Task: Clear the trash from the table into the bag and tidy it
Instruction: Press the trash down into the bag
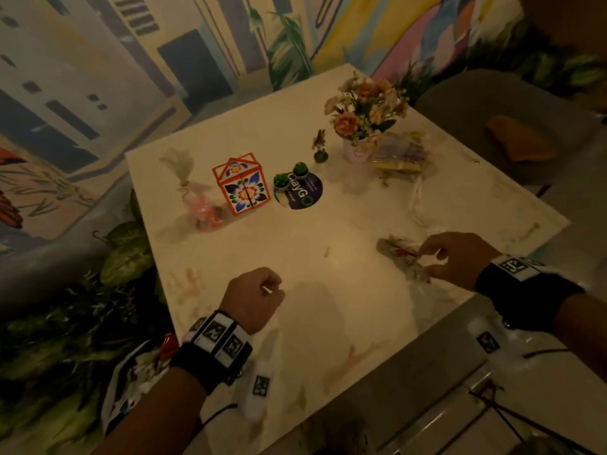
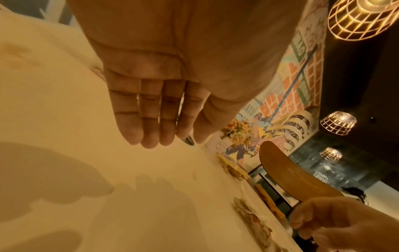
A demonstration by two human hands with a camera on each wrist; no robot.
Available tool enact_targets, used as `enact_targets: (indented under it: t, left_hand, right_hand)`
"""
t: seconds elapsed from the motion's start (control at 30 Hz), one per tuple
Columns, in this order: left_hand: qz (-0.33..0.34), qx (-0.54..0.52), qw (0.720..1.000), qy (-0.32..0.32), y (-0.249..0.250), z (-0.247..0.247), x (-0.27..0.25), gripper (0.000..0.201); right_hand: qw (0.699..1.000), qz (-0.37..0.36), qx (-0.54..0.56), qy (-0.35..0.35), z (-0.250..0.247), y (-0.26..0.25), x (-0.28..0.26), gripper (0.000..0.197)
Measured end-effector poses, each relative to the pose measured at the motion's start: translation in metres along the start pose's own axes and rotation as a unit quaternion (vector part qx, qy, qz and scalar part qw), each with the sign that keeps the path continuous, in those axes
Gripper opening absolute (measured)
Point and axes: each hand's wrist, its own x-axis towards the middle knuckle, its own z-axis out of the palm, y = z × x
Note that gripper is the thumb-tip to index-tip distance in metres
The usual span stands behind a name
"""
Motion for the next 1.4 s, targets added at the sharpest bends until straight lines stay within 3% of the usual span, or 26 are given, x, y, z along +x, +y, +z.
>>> enact_targets:
  t: [0.27,0.37,0.47,0.57,0.7,0.8,0.87,1.07,1.2,1.4]
  left_hand:
    - [0.018,0.015,0.999,-0.027,0.035,0.037,0.065,0.017]
    - [0.019,0.041,0.998,-0.051,0.047,0.05,0.087,0.024]
    - [0.002,0.062,0.996,-0.071,0.055,0.061,0.102,0.033]
    - [-0.023,0.099,0.994,-0.047,0.058,0.074,0.108,0.036]
    - [-0.054,0.107,0.992,-0.024,0.067,0.082,0.112,0.024]
    - [-0.071,0.096,0.993,-0.015,0.073,0.087,0.112,0.01]
    - [-0.083,0.085,0.993,-0.006,0.075,0.091,0.11,0.011]
    - [-0.084,0.121,0.989,-0.023,0.088,0.097,0.117,0.012]
    - [0.029,0.125,0.992,0.018,0.112,0.107,0.132,0.007]
    - [0.131,0.191,0.973,-0.024,0.127,0.119,0.156,0.014]
  right_hand:
    - [0.998,0.048,-0.018,0.023,0.014,0.01,0.027,0.057]
    - [0.998,0.049,-0.005,0.033,0.019,0.008,0.033,0.078]
    - [0.998,0.043,-0.034,-0.013,0.024,0.007,0.039,0.103]
    - [0.995,0.028,-0.082,-0.058,0.024,0.01,0.056,0.115]
    - [0.987,-0.004,-0.129,-0.096,0.022,0.015,0.078,0.103]
    - [0.991,-0.045,-0.098,-0.077,0.02,0.022,0.09,0.068]
    - [0.993,-0.073,-0.072,-0.059,0.018,0.027,0.098,0.041]
    - [0.991,-0.107,-0.055,-0.064,0.006,0.04,0.123,0.007]
    - [0.996,-0.08,0.009,-0.045,-0.01,0.046,0.122,0.009]
    - [0.994,-0.042,0.104,0.005,-0.038,0.053,0.123,0.033]
